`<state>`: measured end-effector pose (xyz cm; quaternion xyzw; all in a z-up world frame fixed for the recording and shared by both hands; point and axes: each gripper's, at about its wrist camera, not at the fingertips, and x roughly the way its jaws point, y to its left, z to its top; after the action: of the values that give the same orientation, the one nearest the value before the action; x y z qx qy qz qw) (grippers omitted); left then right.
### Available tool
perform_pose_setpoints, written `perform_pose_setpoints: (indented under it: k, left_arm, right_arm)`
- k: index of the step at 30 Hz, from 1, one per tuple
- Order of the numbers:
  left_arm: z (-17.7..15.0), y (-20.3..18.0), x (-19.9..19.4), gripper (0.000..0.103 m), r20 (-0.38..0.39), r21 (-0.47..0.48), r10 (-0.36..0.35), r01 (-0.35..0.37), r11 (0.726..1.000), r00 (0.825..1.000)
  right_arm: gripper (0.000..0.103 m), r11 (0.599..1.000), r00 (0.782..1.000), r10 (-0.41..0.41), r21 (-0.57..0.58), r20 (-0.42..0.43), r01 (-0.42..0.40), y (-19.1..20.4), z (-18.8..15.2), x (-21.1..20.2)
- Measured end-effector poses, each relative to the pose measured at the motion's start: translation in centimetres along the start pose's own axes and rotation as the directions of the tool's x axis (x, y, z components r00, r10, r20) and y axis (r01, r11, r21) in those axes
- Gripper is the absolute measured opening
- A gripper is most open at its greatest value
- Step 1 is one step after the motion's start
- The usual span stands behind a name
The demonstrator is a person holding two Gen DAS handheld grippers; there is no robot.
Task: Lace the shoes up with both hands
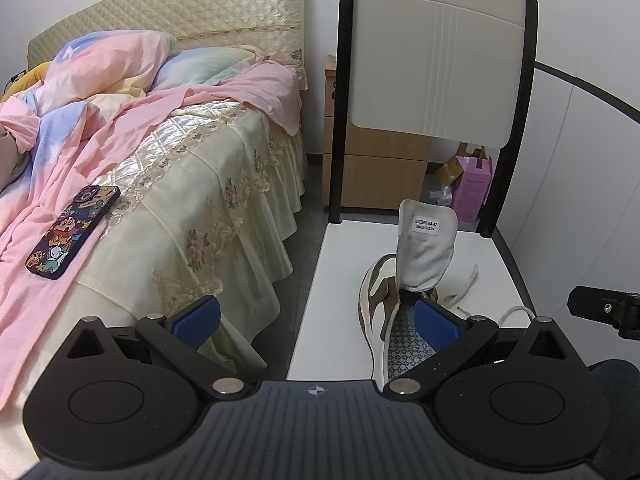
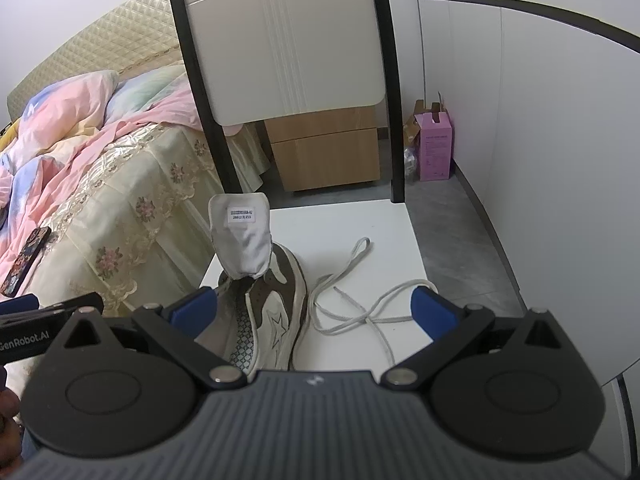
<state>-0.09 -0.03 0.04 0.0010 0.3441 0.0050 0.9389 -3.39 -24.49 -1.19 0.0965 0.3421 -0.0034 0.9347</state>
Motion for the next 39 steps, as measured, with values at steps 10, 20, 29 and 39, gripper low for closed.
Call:
perform_pose_setpoints:
  k: [10, 20, 29, 39]
  left_arm:
    - [-0.2, -0.3, 0.2, 0.103, 0.000, 0.009, -0.010, 0.010, 1.000, 1.000]
    - [-0.4, -0.4, 0.3, 0.103, 0.004, 0.018, -0.007, 0.007, 1.000, 1.000]
    - [-0.5, -0.5, 0.5, 0.103, 0.003, 0.021, -0.011, 0.011, 1.000, 1.000]
    - [-1.0, -0.3, 1.7, 0.103, 0.034, 0.008, -0.065, 0.065, 0.998, 0.997]
  right_arm:
    - [0.103, 1.000, 1.000, 0.000, 0.006, -0.014, 0.000, 0.0, -0.3, 0.5]
    - [0.103, 1.000, 1.000, 0.022, 0.013, -0.012, -0.022, -0.9, 0.4, 0.8]
    - [0.103, 0.999, 0.999, 0.047, 0.021, -0.007, -0.047, -1.0, 0.2, 0.9]
    - [0.103, 0.995, 0.997, 0.080, 0.050, 0.012, -0.081, -1.8, -0.4, 1.9]
